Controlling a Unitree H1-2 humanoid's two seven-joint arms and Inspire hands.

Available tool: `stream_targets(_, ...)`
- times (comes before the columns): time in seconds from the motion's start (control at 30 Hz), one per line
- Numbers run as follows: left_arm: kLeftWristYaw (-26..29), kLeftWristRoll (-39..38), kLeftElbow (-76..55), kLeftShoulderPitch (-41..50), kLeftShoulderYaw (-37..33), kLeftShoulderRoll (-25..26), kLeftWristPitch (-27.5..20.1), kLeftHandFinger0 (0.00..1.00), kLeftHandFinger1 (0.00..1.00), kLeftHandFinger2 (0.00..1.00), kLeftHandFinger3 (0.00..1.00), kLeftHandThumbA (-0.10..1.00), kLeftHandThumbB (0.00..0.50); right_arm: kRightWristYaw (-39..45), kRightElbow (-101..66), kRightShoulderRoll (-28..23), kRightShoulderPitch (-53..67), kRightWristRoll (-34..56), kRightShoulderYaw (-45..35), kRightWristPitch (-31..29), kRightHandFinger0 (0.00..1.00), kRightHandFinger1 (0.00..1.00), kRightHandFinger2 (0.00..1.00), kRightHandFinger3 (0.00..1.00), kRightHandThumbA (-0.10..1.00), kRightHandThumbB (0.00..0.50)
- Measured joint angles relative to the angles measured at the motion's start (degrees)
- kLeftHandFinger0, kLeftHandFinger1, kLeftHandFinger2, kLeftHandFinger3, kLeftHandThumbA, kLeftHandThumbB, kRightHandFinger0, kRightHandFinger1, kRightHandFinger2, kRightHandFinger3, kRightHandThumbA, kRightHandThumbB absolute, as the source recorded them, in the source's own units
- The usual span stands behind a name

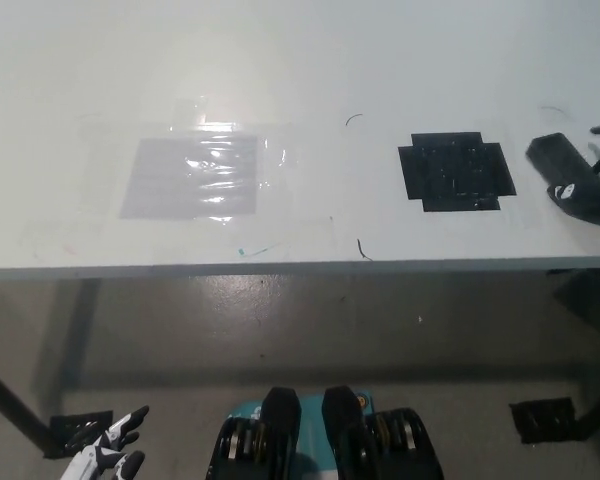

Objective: A whiteboard eraser is kept on the black marked spot on the table infront of the robot and the robot uses its right hand to swipe it back and forth on the table twice to clean it

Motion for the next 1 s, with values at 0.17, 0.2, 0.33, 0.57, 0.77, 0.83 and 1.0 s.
stream_targets(0.17, 0.00, 0.05, -0.02, -0.38, 0.02, 0.02, 0.01, 1.00, 1.00, 1.00, 1.00, 0.90, 0.366, -2.30, 0.01, 0.19, -0.60, -3.44, 7.48, 1.68, 0.26, 0.40, 0.58, 0.70, 0.17, 0.300)
stream_targets(0.2, 0.00, 0.06, -0.02, -0.46, 0.02, 0.02, 0.02, 1.00, 1.00, 1.00, 1.00, 0.89, 0.365, -2.61, 0.03, 0.18, -0.63, -3.96, 8.62, 2.02, 0.12, 0.23, 0.43, 0.70, 0.17, 0.319)
stream_targets(0.33, -0.02, 0.05, -0.02, -0.70, 0.07, 0.07, 0.25, 1.00, 1.00, 1.00, 1.00, 0.89, 0.360, -4.06, 0.12, 0.17, -0.51, -6.05, 13.12, 3.12, 0.00, 0.00, 0.20, 0.75, 0.17, 0.332)
stream_targets(0.57, -0.06, 0.06, -0.03, -1.17, 0.05, 0.08, 0.68, 1.00, 1.00, 1.00, 1.00, 0.90, 0.366, -6.38, 0.12, 0.18, -0.66, -8.52, 18.04, 5.28, 0.24, 0.33, 0.42, 0.67, 0.16, 0.317)
stream_targets(0.77, -0.07, 0.08, -0.03, -1.18, 0.06, 0.21, 0.81, 1.00, 1.00, 1.00, 1.00, 0.90, 0.367, -7.27, 0.59, 1.43, -0.90, -10.11, 18.89, 7.85, 0.00, 0.00, 0.15, 0.71, 0.22, 0.263)
stream_targets(0.83, -0.09, 0.07, -0.03, -1.20, 0.06, 0.40, 0.82, 1.00, 1.00, 1.00, 1.00, 0.89, 0.358, -7.82, 0.86, 2.63, -1.09, -10.46, 18.32, 9.42, 0.16, 0.18, 0.37, 0.82, 0.20, 0.265)
stream_targets(1.0, -0.09, 0.10, -0.05, -1.38, 0.00, 0.59, 0.85, 1.00, 1.00, 1.00, 1.00, 0.90, 0.366, -8.24, 1.63, 6.65, -2.28, -10.73, 16.88, 12.44, 0.00, 0.06, 0.29, 0.84, 0.05, 0.259)
